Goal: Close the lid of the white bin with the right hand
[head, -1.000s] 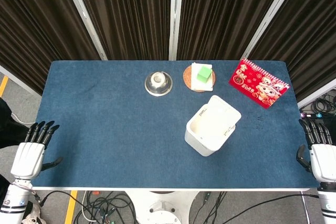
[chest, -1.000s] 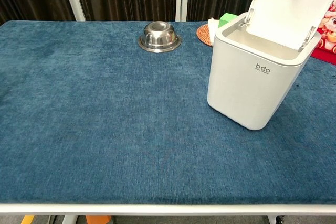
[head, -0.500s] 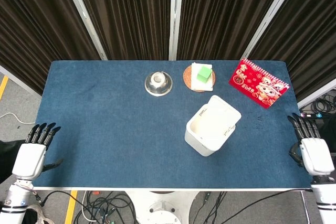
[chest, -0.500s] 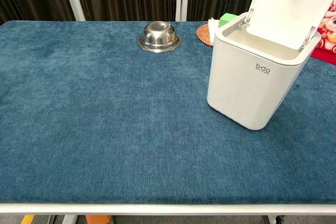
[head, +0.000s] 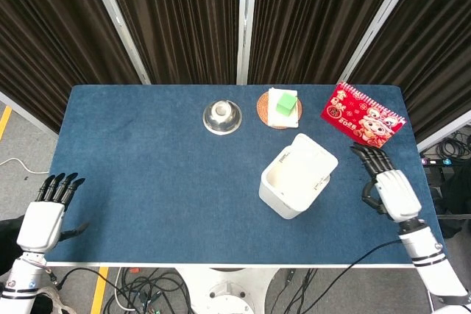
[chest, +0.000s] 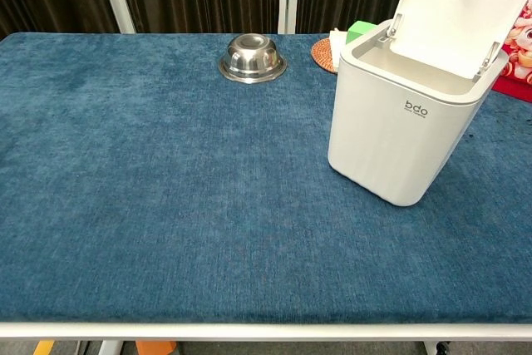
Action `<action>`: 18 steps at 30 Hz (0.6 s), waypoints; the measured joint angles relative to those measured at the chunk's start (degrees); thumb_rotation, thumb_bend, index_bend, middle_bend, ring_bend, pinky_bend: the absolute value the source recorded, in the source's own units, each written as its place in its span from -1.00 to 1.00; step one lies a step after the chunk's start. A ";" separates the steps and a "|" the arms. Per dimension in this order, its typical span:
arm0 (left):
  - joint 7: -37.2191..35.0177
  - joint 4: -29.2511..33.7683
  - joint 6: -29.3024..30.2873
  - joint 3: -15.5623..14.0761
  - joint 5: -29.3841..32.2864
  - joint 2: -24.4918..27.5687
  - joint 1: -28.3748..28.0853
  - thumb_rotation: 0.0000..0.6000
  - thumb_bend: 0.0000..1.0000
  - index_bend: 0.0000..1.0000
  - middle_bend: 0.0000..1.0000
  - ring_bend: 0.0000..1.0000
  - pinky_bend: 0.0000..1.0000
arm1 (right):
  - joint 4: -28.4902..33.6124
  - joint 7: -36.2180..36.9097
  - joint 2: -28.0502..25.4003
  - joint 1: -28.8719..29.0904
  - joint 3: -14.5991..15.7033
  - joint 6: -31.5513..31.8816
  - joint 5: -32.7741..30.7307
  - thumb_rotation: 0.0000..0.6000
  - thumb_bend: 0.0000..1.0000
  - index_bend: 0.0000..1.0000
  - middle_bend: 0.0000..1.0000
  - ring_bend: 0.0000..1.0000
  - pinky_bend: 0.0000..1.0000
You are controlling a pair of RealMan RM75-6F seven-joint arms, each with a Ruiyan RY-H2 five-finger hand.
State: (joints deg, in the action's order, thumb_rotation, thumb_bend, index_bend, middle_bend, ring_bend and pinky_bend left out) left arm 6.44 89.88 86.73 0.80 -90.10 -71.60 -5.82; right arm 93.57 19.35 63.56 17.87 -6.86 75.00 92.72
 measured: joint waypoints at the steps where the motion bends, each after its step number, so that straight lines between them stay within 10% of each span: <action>1: -0.04 -0.03 0.01 0.00 0.00 0.00 0.01 1.00 -1.00 -0.69 -0.83 -0.91 -0.83 | 0.32 -0.27 0.22 0.28 0.22 -0.33 0.18 1.00 1.00 -1.00 -0.87 -1.00 -1.00; 18: -0.47 -0.34 0.10 0.02 -0.06 -0.11 0.02 1.00 -1.00 -0.69 -0.83 -0.91 -0.83 | 3.57 -3.06 1.55 3.05 3.17 -1.89 4.69 1.00 1.00 -1.00 -0.84 -1.00 -1.00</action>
State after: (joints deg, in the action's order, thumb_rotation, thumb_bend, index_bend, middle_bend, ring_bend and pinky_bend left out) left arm 5.97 89.54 86.84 0.82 -90.16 -71.70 -5.79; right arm 97.14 16.29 65.11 20.92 -3.68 73.11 97.41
